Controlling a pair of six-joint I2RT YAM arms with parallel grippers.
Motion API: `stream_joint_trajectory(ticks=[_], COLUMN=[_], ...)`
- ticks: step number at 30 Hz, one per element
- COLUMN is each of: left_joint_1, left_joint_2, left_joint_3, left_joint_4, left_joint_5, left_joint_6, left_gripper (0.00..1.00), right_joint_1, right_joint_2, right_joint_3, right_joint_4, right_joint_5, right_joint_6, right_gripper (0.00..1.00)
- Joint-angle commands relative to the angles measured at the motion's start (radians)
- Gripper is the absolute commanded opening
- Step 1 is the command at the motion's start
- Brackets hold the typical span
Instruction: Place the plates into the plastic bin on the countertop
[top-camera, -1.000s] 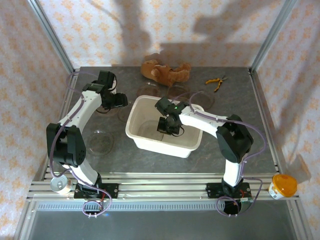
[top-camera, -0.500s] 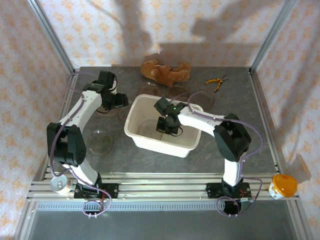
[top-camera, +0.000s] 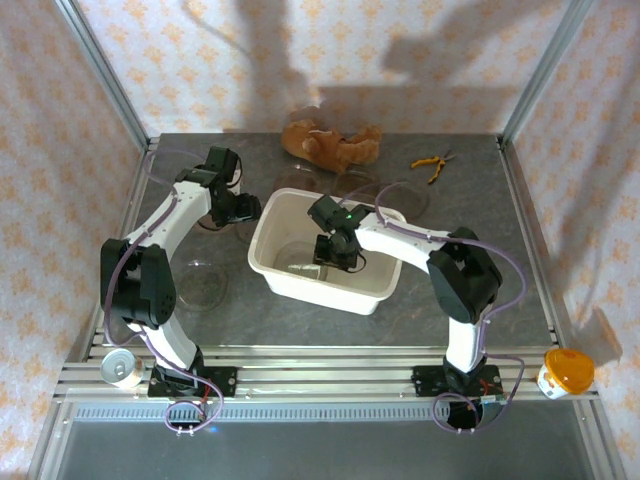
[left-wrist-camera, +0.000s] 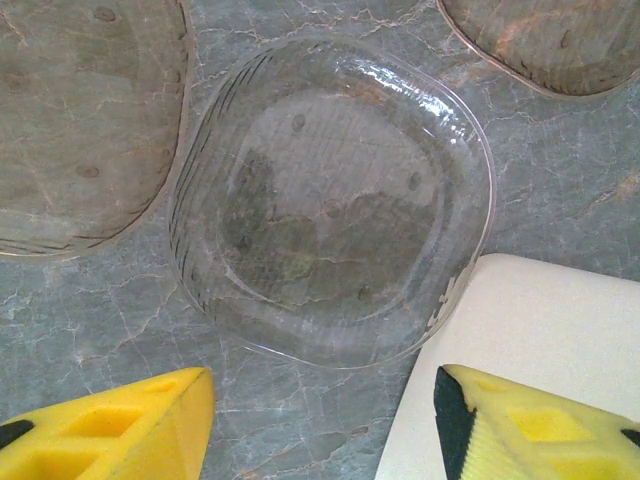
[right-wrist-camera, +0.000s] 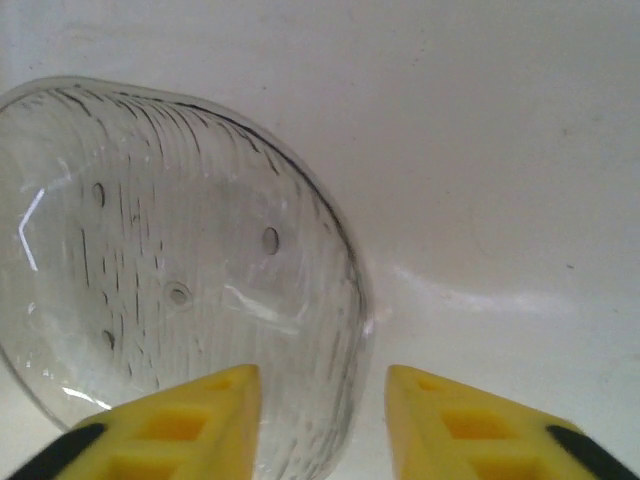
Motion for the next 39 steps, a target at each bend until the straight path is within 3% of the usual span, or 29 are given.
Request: stream_joint_trajectory(ticks=[1,7,27,33,39], left_joint_1=[-0.015,-0.03,-0.206,-0.169,-0.034], left_joint_2=[-0.005,-0.025,-0.138,-0.187,-0.214], left_joint_3=[-0.026,-0.076,-0.216,-0.178,-0.209], left_joint_4=[-0.032,-0.029,0.007,-0.008,0.051], left_joint_5=[0.003,-0.018,-0.084,-0.136,-0.076], left_joint_6=[-0.02,-0.039,-0.205,-0.246,-0.412], left_gripper=[0.62,0.62,0.62,0.64,0.65], right_joint_1=[0.006,0.001,-0.207,-0.207,-0.207], right_joint_2=[-0.085,-0.121,-0.16,-0.234,-0.289], right_joint_3=[0.074,0.165,0.221,0.207,0.216], right_joint_4=[-0.115,-0.262,-0.357,-0.316,-0.323], right_joint_5=[0.071,0.145,0.147,0.041,0.037], right_joint_6=[-0.06,-0.159,-0.459,-0.555,-0.576], right_gripper=[0.46,0.58,0.59,0.58,0.56])
